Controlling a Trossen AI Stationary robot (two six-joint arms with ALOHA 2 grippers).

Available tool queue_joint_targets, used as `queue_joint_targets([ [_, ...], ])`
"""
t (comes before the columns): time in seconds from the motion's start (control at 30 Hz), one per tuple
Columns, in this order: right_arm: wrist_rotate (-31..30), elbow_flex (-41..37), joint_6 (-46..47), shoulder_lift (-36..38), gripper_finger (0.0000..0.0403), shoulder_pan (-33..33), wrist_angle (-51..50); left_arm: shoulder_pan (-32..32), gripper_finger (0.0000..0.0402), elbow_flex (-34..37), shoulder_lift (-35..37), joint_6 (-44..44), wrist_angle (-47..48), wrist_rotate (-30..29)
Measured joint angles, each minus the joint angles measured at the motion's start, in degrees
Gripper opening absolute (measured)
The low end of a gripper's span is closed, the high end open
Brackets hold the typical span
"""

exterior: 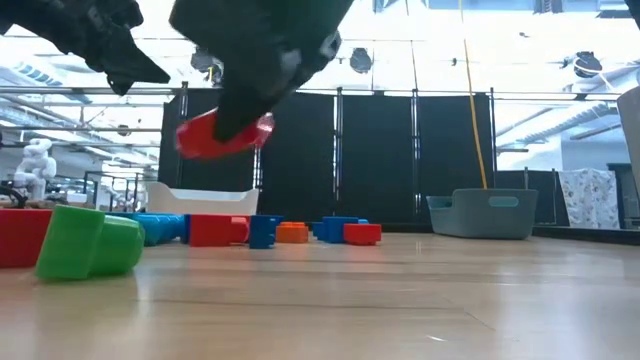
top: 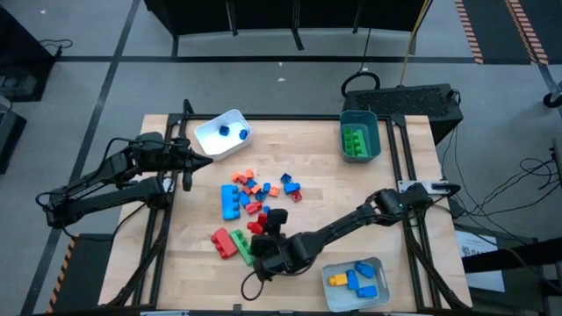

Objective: Sort blocks by size
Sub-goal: Put the 1 stud red game piece into the gray bin

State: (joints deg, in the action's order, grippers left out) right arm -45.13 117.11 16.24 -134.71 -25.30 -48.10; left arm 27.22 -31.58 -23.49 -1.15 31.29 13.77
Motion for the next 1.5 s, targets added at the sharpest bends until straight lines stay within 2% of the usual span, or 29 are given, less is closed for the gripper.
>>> queue_joint_targets([
  [0.1, -1.4, 0.9, 0.5, 0.4, 0.0097, -0.7, -3.4, 0.0, 0.0011, 2.5, 0.0, -1.0, -5.3, 2.3],
  [0.23, -1.3, 2.1, 1.8, 0.4, 0.0097, -1.7, -6.2, -0.2, 0.0011, 10.5, -0.9, -3.0, -17.4, 12.0],
  [0.27, -1.3, 2.2, 2.1, 0.4, 0.0097, -1.9, -6.1, -0.6, 0.0011, 12.8, -1.7, -3.4, -20.4, 12.9],
  [0.33, -1.4, 2.2, 2.5, 0.5, 0.0097, -2.2, -6.2, -1.4, 0.0011, 17.5, -3.3, -4.8, -26.7, 12.6],
  [0.47, -1.2, 2.2, 2.4, 0.5, 0.0097, -2.6, -4.7, -3.5, 0.0011, 25.2, -6.9, -9.2, -44.9, 11.6],
  [0.53, -1.2, 2.2, 1.7, 0.5, 0.0097, -2.6, -3.4, -4.7, 0.0011, 27.4, -8.2, -10.5, -52.5, 11.6],
  [0.6, -1.1, 2.2, 1.2, 0.5, 0.0097, -2.4, -2.1, -5.7, 0.0011, 28.4, -9.0, -11.1, -56.3, 11.5],
  [0.7, -0.6, 2.2, 1.7, 0.5, 0.0097, -1.8, -1.1, -6.7, 0.0011, 28.4, -9.2, -11.9, -56.6, 11.1],
  [0.8, 5.0, 1.2, 2.7, 0.1, 0.0100, -0.9, 1.0, -7.4, 0.0011, 28.4, -9.2, -12.0, -55.5, 11.0],
  [0.93, 11.5, -3.8, 2.8, -0.1, 0.0099, -0.2, 7.9, -7.9, 0.0011, 28.4, -9.3, -12.0, -54.2, 10.8],
  [1.13, 16.6, -7.6, 3.8, -0.1, 0.0118, 0.8, 12.2, -7.9, 0.0011, 28.4, -9.3, -12.0, -54.2, 10.8],
  [1.5, 20.8, -12.8, 5.3, -0.1, 0.0154, 1.1, 14.1, -7.9, 0.0011, 28.4, -9.4, -11.6, -52.9, 10.8],
])
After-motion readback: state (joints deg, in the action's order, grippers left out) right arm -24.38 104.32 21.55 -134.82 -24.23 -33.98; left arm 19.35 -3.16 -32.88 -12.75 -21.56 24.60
